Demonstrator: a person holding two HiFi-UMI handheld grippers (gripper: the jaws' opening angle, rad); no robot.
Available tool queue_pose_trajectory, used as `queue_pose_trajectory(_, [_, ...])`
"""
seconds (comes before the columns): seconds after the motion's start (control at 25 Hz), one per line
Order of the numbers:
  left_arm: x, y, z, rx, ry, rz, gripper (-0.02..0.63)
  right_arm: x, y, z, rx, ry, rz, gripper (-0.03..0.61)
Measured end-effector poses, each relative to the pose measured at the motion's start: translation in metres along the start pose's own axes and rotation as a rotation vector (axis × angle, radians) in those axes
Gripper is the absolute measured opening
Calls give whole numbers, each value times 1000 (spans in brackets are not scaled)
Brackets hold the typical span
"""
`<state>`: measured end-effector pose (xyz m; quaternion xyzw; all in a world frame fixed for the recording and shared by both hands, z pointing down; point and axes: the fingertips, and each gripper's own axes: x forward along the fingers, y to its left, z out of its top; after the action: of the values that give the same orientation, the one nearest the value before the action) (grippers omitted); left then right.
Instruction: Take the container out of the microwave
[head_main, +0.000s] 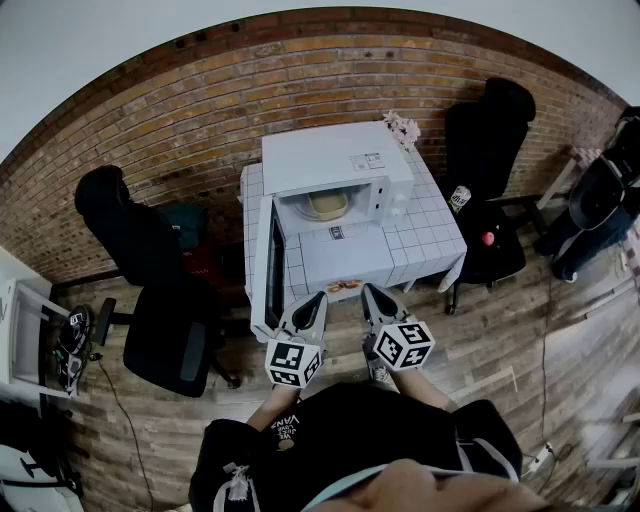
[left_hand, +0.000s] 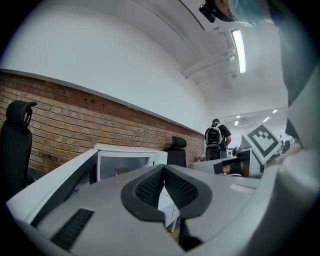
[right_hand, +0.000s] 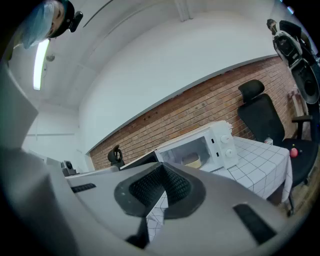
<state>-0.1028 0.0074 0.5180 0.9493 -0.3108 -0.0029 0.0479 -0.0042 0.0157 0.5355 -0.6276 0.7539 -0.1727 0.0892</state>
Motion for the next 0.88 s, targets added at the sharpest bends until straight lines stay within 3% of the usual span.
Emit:
queue_pose_trajectory(0.32, [12, 5, -1, -42, -2, 20, 11, 6, 1, 6, -32, -8, 55, 5])
queue_pose_trajectory(0.88, [58, 3, -8, -55, 20, 77, 11, 29, -47, 16, 14, 59, 85, 5])
